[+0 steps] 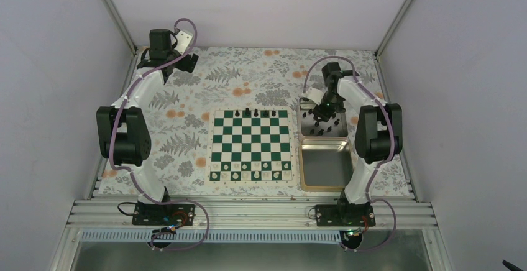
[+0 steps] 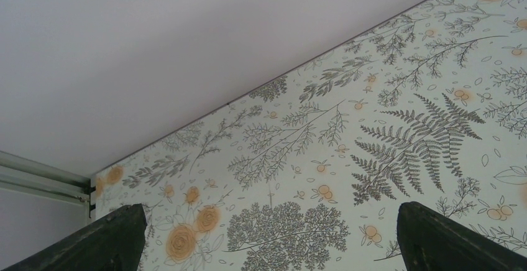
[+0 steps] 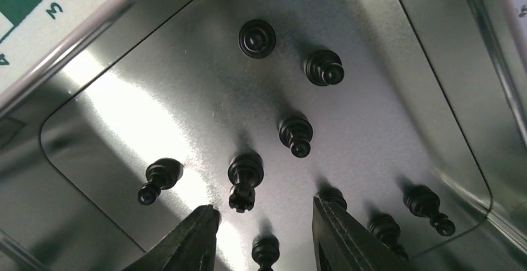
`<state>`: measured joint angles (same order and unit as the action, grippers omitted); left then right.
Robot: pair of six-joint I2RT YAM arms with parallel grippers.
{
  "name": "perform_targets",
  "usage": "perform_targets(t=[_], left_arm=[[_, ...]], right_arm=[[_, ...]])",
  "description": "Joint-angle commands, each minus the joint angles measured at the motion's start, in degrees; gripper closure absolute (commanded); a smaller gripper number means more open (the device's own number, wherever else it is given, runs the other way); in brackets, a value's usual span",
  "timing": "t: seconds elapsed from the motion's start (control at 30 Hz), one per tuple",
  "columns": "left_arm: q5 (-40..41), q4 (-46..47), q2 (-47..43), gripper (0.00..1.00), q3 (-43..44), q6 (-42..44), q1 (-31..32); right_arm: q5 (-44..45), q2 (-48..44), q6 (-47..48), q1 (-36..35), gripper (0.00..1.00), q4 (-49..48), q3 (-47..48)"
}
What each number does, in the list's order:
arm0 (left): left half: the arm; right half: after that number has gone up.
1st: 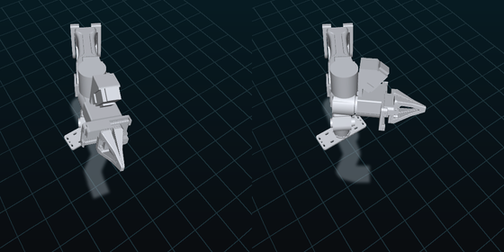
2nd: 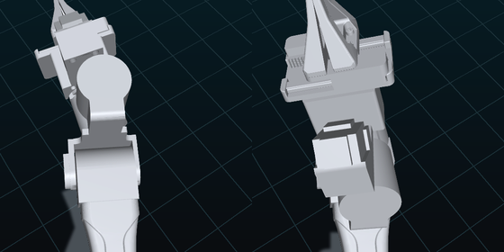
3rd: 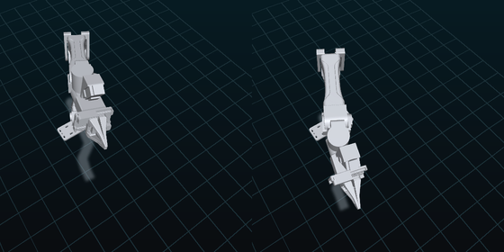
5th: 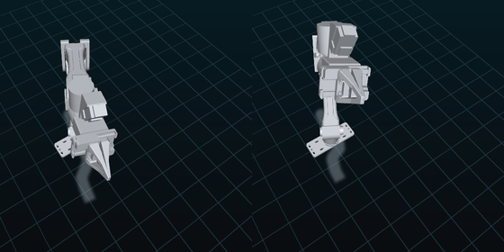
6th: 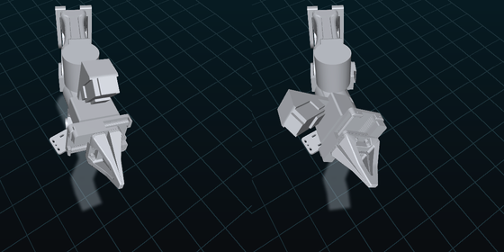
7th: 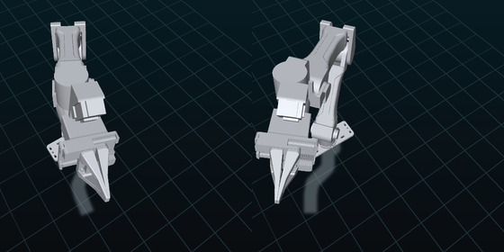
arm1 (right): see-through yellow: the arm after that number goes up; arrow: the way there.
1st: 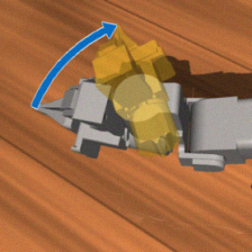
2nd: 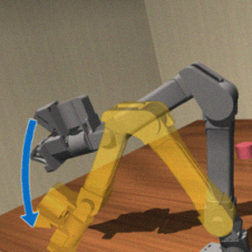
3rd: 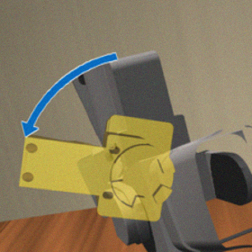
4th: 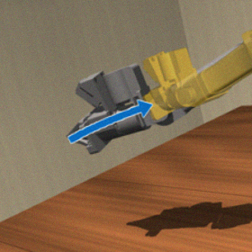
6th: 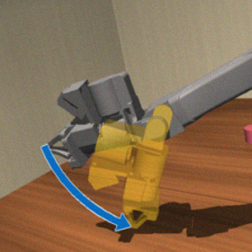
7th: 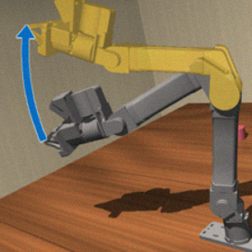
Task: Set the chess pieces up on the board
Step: Pick up the chess piece from the storage box.
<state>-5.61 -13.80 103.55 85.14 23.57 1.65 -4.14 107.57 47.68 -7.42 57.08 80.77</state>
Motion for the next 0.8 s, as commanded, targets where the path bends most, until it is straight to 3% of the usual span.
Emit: perform_targets(t=[0.0, 0.43, 0.77], left_arm=[[-0.1, 1.2, -1.8, 0.0, 0.0, 0.4, -0.1], [-0.1, 1.2, -1.6, 0.0, -0.2, 0.6, -0.1], [-0.4, 1.3, -1.7, 0.0, -0.3, 0.5, -0.1]], right_arm=[[-2.1, 1.5, -1.1, 0.1, 0.58, -0.5, -0.7], [-2.4, 3.6, -1.6, 0.1, 0.65, -1.5, -2.5], [-2.9, 4.0, -1.9, 0.0, 0.81, -2.8, -2.3]])
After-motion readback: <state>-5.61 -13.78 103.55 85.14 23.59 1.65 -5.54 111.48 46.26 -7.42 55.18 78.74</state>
